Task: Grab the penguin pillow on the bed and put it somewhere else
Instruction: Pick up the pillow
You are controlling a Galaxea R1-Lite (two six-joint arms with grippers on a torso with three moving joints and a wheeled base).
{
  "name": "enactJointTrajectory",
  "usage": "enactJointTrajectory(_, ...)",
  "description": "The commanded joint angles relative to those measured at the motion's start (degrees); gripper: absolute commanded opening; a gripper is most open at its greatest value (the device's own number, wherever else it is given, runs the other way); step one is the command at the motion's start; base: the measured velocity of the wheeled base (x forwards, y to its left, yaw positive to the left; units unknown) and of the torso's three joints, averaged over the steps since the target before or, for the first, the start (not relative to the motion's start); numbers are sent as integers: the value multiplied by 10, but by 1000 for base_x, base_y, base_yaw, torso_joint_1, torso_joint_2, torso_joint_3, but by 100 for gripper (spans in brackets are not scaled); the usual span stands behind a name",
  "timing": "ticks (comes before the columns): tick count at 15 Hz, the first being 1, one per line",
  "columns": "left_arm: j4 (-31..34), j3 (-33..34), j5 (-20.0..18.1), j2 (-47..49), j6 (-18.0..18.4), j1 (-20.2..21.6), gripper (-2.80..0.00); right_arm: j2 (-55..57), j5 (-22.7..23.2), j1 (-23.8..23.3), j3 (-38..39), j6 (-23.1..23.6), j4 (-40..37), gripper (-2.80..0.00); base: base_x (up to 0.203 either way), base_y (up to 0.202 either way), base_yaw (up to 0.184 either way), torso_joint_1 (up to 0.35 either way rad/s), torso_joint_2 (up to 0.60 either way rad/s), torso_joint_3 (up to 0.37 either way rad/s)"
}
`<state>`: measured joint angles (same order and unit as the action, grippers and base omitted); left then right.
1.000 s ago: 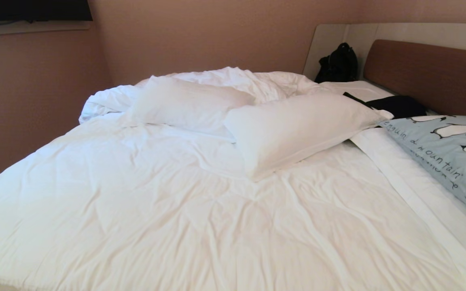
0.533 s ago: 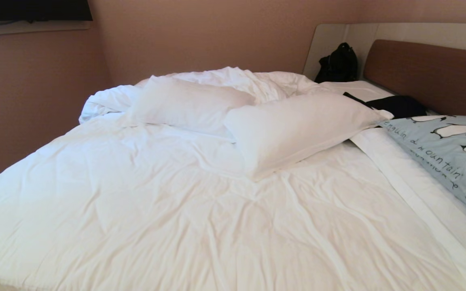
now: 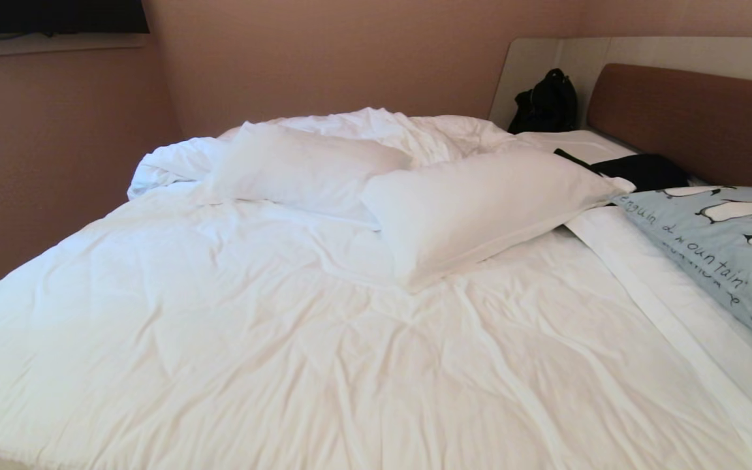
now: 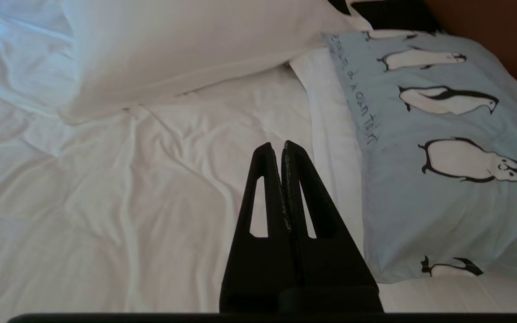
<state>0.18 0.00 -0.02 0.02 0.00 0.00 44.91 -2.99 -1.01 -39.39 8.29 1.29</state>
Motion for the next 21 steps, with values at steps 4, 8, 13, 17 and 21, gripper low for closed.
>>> enactJointTrajectory(4,0,0,0,0,0,0,-280,165,-31,-44,-18,-16,92,-280,0,0,0,0,0,0)
enactJointTrajectory(8,0,0,0,0,0,0,-280,243,-30,-79,-40,-35,131,-280,0,0,0,0,0,0)
enactJointTrajectory(13,0,0,0,0,0,0,-280,334,-29,-93,-107,-44,131,-280,0,0,0,0,0,0)
enactJointTrajectory(17,0,0,0,0,0,0,-280,425,-30,-128,-169,-44,128,-280,0,0,0,0,0,0)
enactJointTrajectory(21,0,0,0,0,0,0,-280,484,-33,-156,-203,-44,128,-280,0,0,0,0,0,0)
